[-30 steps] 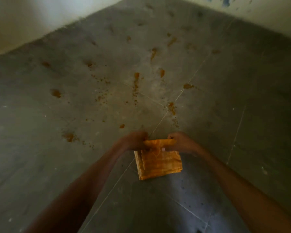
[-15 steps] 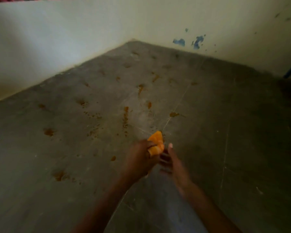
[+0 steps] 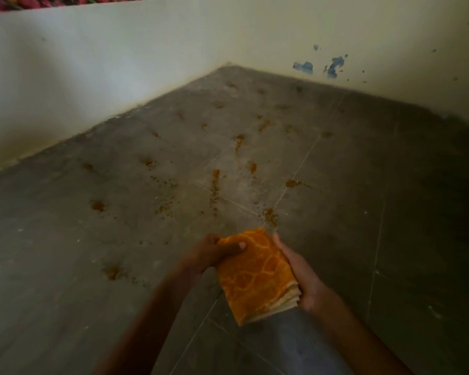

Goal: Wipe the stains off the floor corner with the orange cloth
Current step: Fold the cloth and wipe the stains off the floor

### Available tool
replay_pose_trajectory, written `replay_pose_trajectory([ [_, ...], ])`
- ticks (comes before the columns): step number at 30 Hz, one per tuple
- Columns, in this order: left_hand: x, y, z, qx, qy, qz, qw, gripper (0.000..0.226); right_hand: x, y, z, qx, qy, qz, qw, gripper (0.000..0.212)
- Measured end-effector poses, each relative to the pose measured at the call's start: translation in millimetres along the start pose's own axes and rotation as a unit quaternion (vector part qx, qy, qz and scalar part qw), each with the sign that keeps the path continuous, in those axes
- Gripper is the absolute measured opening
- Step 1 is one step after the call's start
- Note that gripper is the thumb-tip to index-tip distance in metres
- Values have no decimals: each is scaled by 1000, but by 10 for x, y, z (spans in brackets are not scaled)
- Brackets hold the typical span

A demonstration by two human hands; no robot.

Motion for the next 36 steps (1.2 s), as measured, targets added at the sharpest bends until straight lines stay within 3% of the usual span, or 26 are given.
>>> replay_pose_trajectory([
  [3, 63, -62, 40, -82, 43, -2, 996, 43, 33, -83, 74, -25, 76, 72, 994, 32],
  [5, 177, -92, 38, -138, 134, 29, 981, 35, 154, -119, 277, -112, 107, 183, 971, 37],
  [8, 295, -124, -91, -148, 260, 60, 952, 27, 156, -179, 463, -155, -31, 281, 947, 46],
  [10, 277, -167, -202, -98, 292, 71, 949, 28, 53, -275, 479, -143, -109, 264, 948, 54],
  [12, 200, -205, -223, -73, 235, 53, 968, 25, -18, -331, 451, -128, -109, 253, 953, 57],
  [15, 127, -181, -7, -141, 77, 19, 987, 34, -68, -387, 486, -169, 19, 251, 953, 50],
  [18, 132, -158, 59, -99, -37, -29, 994, 54, 43, -338, 577, -233, 192, 262, 917, 79],
  [20, 175, -100, 58, -56, -83, -60, 993, 62, 139, -311, 532, -213, 262, 264, 904, 87],
  [23, 255, 26, 89, -64, -94, -118, 987, 56, 262, -281, 412, -187, 327, 297, 878, 86],
  [27, 389, 189, 350, -204, -18, -132, 970, 50, 318, -331, 117, -143, 354, 353, 854, 84],
  [28, 452, 208, 404, -215, -19, -121, 969, 57, 295, -389, 41, -136, 408, 349, 833, 87],
  [29, 557, 242, 470, -225, -35, -104, 968, 63, 262, -439, -26, -145, 496, 344, 784, 89],
  [32, 1025, 397, 787, -321, -112, -17, 940, 65, 185, -470, -246, -177, 699, 408, 560, 81],
  [33, 1179, 468, 889, -352, -137, 20, 926, 61, 128, -518, -332, -153, 727, 430, 513, 78],
  [36, 1538, 699, 1023, -377, -241, 93, 890, 60, -177, -844, -583, 3, 803, 415, 428, 74],
])
Point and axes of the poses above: each hand's wrist, its own y-axis away from the middle knuckle, its own z-axis out of the back of the hand, x = y × z, the point moved 8 cm from there along -y, towards the middle knuckle, and after that the axes turned 13 degrees about -y, right-handed, at the moved point
